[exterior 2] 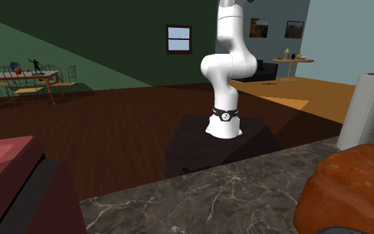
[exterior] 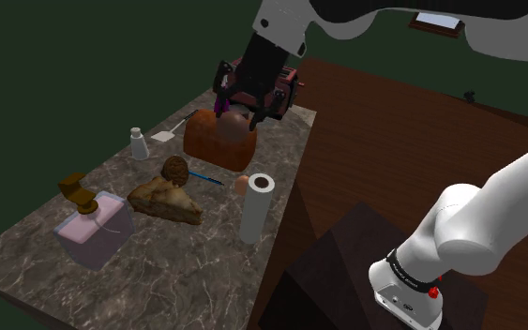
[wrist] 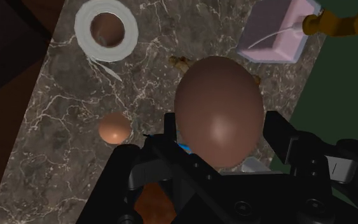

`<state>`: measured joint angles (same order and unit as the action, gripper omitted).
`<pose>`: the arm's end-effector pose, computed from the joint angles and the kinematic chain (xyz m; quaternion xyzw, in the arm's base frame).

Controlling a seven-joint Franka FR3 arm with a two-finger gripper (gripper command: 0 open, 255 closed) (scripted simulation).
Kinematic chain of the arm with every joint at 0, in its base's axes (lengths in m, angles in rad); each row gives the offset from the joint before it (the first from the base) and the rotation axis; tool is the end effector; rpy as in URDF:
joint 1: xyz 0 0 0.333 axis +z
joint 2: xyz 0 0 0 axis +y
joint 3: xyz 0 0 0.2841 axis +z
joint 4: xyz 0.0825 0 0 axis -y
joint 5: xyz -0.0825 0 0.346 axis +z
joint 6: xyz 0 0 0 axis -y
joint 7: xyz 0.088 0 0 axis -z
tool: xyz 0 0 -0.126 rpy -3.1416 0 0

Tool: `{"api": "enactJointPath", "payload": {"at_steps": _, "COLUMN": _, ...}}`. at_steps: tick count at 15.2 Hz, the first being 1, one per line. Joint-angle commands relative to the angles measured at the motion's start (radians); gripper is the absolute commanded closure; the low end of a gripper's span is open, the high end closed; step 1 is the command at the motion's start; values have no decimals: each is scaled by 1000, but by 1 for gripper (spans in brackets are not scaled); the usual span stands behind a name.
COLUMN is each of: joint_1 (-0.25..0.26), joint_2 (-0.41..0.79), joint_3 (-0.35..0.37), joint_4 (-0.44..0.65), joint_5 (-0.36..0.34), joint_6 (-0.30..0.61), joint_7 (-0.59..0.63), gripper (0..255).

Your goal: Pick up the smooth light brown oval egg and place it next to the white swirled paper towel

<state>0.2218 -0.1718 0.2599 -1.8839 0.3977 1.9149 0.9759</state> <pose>0.4242 0.2697 0.5566 -0.9380 0.2858 0.0402 0.1919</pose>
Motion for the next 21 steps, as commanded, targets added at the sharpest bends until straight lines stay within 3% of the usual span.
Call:
{"api": "enactJointPath", "payload": {"at_steps": 1, "joint_1": 21, "joint_2": 18, "joint_3": 35, "joint_4": 13, "joint_5": -9, "joint_6": 26, "joint_7": 55, "gripper": 255}}
{"api": "enactJointPath", "payload": {"at_steps": 7, "joint_1": 81, "joint_2": 83, "joint_3": 129, "joint_4": 75, "joint_5": -57, "joint_6": 79, "joint_7": 212, "gripper": 255}}
{"api": "enactJointPath", "payload": {"at_steps": 14, "joint_1": 160, "joint_2": 206, "joint_3": 221, "joint_4": 196, "joint_5": -162, "joint_6": 119, "joint_7": 405, "gripper": 255}}
{"api": "enactJointPath", "payload": {"at_steps": 21, "joint_1": 161, "joint_2": 204, "joint_3": 222, "joint_4": 101, "joint_5": -150, "joint_6": 210, "joint_7": 382, "gripper": 255}}
